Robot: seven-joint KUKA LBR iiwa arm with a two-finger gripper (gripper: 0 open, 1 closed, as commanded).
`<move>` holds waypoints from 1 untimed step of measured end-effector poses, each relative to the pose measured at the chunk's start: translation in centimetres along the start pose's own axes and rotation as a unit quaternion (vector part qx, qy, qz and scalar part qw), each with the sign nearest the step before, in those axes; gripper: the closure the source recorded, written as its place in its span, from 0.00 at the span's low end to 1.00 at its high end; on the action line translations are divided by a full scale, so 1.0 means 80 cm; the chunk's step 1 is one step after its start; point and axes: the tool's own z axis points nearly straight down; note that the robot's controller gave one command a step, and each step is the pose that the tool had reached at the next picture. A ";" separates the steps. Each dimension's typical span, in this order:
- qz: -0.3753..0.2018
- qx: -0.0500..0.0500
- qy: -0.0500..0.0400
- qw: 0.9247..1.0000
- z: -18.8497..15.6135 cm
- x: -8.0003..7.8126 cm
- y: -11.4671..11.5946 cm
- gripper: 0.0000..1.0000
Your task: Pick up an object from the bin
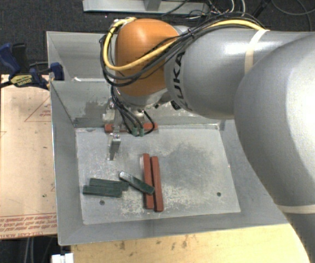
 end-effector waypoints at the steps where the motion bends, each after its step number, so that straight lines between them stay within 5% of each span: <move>1: 0.000 0.000 0.000 1.000 0.000 0.000 0.000 0.00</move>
Offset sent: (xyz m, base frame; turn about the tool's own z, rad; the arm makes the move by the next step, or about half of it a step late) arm -0.0745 -0.0092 -0.0833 -0.0903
